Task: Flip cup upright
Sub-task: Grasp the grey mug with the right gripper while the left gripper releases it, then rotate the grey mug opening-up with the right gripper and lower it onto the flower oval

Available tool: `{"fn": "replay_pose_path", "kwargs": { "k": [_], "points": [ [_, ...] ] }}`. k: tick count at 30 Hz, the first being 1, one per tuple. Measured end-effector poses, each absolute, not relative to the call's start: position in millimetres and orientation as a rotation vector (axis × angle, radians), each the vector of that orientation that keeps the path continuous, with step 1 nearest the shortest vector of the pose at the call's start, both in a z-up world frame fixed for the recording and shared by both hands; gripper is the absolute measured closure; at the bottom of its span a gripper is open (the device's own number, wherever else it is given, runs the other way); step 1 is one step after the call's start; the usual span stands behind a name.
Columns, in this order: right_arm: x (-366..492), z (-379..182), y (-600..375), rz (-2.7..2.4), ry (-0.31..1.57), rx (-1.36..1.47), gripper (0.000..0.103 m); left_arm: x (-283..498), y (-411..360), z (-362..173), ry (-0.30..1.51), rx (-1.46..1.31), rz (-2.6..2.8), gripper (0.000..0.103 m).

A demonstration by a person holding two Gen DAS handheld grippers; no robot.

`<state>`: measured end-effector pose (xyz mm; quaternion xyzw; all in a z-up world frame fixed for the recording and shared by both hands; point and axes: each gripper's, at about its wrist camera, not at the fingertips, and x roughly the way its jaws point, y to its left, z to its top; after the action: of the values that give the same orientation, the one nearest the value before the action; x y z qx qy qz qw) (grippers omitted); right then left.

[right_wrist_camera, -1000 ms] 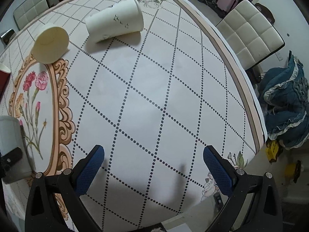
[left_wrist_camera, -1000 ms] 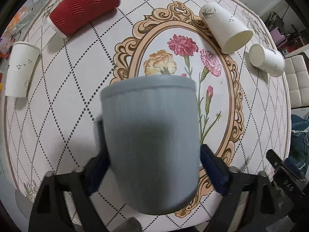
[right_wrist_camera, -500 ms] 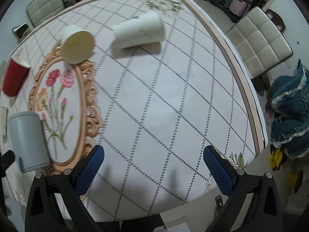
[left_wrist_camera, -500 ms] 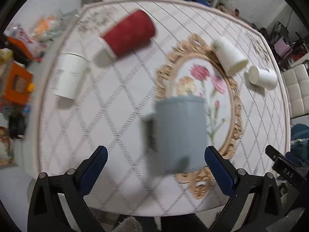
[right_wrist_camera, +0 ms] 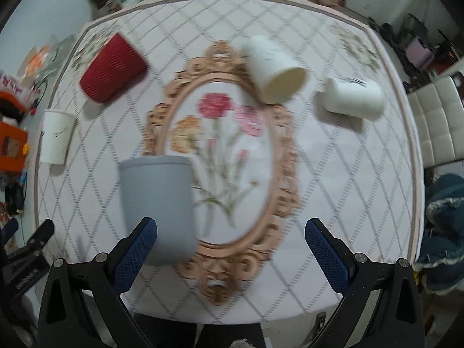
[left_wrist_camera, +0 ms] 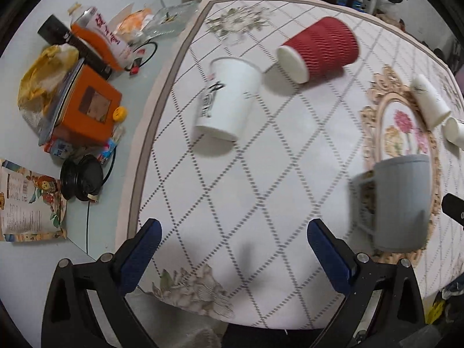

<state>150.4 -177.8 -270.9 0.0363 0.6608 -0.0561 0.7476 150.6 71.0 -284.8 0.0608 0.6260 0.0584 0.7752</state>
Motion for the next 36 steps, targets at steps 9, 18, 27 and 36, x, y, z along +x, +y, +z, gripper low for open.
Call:
{"fn": "replay_pose_path", "kwargs": {
  "k": [9,18,27,36],
  "points": [
    [185.1,-307.1,-125.1,-0.058,1.572,0.006,0.005,159.0,95.6,-308.8,1.405,0.101,0.170,0.001],
    [201.6,-350.8,-101.5,-0.032,1.735,-0.060,0.018,161.8,90.7,-323.8,1.442,0.106,0.144,0.001],
    [186.0,-336.6,-122.7,-0.025,1.652,0.061,0.019,159.4,80.0,-327.9,1.461,0.116,0.110,0.001],
    [185.3,-288.8,-144.7,-0.078,1.345,0.143,0.019,177.4,65.4,-326.6,1.457,0.139,0.088,0.001]
  ]
}}
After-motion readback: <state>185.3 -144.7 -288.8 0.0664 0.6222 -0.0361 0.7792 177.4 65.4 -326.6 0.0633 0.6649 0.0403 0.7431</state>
